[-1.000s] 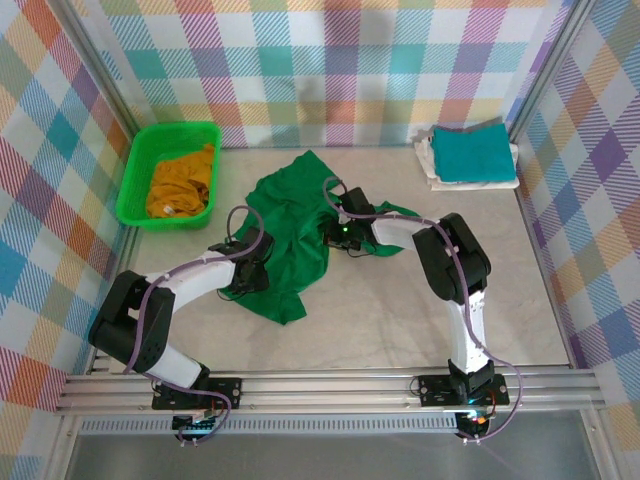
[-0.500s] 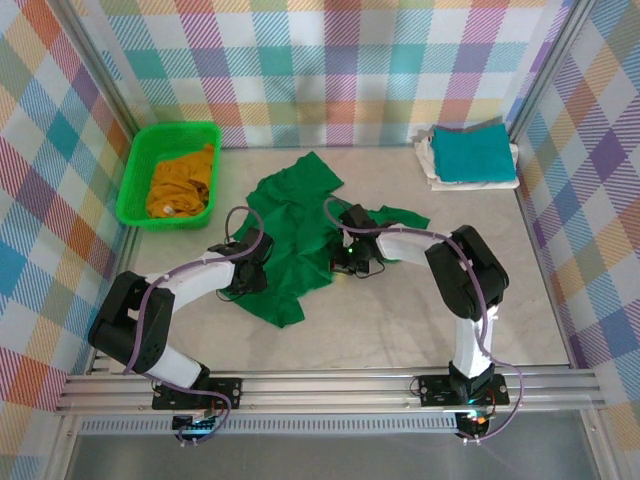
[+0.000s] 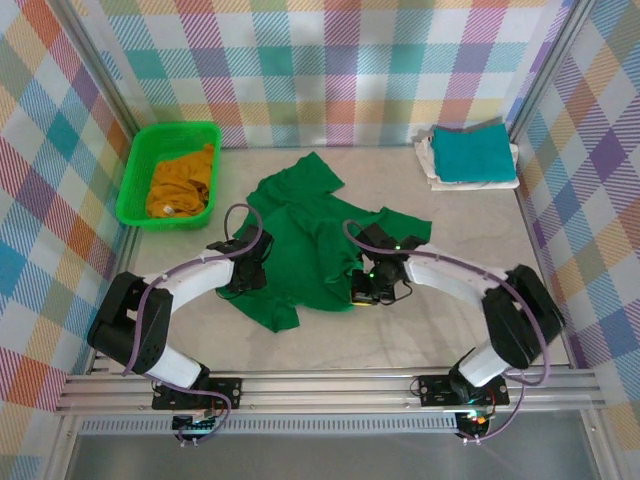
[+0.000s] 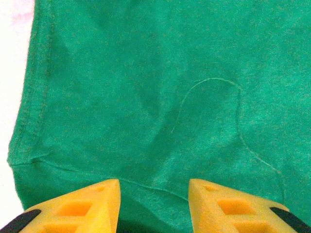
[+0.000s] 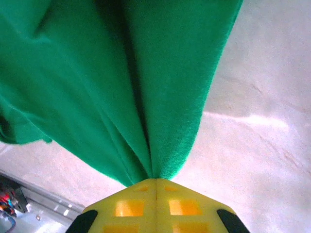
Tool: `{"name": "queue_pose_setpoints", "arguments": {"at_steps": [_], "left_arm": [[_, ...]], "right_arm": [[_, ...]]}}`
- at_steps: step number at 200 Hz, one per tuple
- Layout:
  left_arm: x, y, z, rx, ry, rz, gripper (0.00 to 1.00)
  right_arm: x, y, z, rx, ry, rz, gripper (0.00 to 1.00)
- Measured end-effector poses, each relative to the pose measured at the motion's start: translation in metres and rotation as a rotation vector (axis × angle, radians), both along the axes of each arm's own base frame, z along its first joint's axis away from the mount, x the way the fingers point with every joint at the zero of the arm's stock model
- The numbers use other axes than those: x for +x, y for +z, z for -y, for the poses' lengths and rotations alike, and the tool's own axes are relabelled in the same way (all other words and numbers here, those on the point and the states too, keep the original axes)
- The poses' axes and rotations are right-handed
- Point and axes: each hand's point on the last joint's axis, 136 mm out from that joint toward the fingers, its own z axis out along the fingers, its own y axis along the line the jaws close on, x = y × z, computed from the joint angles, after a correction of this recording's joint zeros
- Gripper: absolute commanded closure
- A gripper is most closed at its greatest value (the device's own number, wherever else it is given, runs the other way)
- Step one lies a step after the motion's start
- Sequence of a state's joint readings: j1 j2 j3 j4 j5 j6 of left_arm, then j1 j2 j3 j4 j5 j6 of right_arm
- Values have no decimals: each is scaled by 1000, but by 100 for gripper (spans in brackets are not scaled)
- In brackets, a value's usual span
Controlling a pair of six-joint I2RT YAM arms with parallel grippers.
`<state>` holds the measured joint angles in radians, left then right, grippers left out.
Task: Fold and stack the t-shirts
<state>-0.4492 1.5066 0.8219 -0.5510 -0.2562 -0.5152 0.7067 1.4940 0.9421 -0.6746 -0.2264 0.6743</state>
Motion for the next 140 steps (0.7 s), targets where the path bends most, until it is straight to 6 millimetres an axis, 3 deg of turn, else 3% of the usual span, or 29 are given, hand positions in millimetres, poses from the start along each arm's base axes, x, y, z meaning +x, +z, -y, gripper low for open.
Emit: {"name": "queue_pose_setpoints", "arguments": {"at_steps": [44,49,70,81,98,118,131,140], "left_arm": [[-4,-2,-10,14,25,-28,59],[-5,-2,-11,15,26,-31,59],[-8,-2,-12,17,25,-44,58],[-8,-3,-10,6,21,-49,58],[-8,-3,-6,-22,17,-52,58],[-5,-2,2,-64,13,-42,61],[1,-1,7,-88,13,-30,64],[7,-1,11,-99,16,-25,70]], "right_arm": [[-39,15,34,-16,-42,-31,100],[-43,16,35,-7,-41,-34,91],[-53,18,41,1,-30,-39,70],[-50,23,43,-5,-30,-9,69],[-30,40,41,-5,-39,78,69],[19,71,43,56,-139,209,71],[56,78,57,78,-245,260,83],[79,75,69,65,-305,267,89]]}}
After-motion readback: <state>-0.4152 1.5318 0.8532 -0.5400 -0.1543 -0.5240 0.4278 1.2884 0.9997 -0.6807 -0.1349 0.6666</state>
